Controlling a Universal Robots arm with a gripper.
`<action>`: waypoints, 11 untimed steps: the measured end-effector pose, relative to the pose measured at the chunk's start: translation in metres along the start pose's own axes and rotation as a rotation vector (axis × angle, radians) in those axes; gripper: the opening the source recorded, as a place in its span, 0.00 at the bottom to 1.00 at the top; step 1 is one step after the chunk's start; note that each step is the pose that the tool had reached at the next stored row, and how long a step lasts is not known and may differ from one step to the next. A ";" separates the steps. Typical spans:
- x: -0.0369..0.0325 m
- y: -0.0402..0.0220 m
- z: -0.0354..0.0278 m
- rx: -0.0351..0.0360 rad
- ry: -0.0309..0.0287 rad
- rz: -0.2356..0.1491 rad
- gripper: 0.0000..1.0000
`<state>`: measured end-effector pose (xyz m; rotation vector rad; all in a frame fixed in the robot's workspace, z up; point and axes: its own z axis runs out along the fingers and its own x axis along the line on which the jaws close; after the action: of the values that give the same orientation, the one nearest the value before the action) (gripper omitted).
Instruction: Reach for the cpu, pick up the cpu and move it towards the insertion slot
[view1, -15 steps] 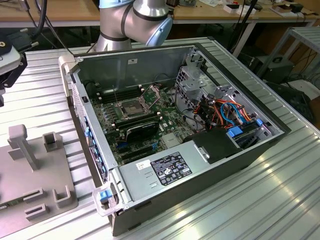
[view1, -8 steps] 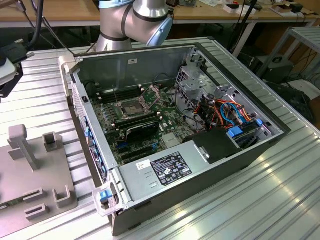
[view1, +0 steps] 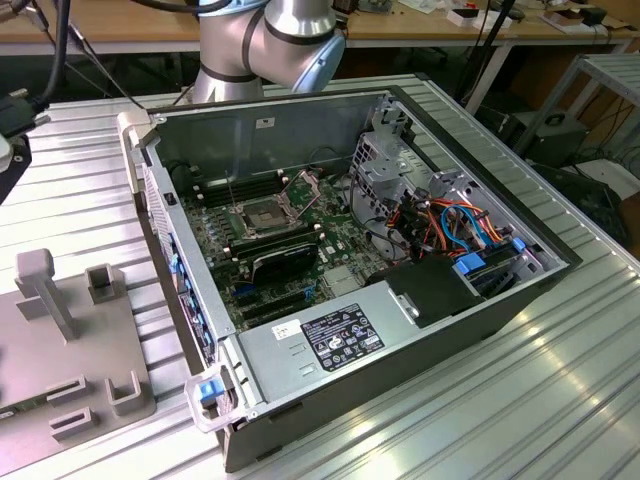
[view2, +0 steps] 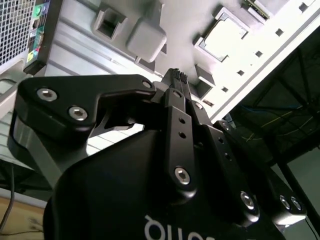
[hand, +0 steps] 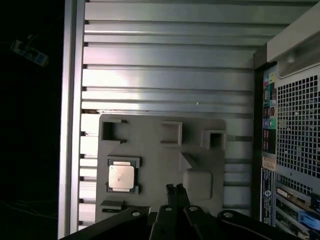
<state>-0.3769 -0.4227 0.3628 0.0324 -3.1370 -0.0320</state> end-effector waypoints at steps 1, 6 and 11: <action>0.0040 0.0000 0.0021 0.0007 0.0003 0.001 0.11; 0.0293 -0.0005 0.0090 0.0006 0.0000 0.001 0.11; 0.0801 -0.0022 0.0189 0.0006 0.0001 0.001 0.11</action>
<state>-0.4570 -0.4261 0.3441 0.0303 -3.1369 -0.0310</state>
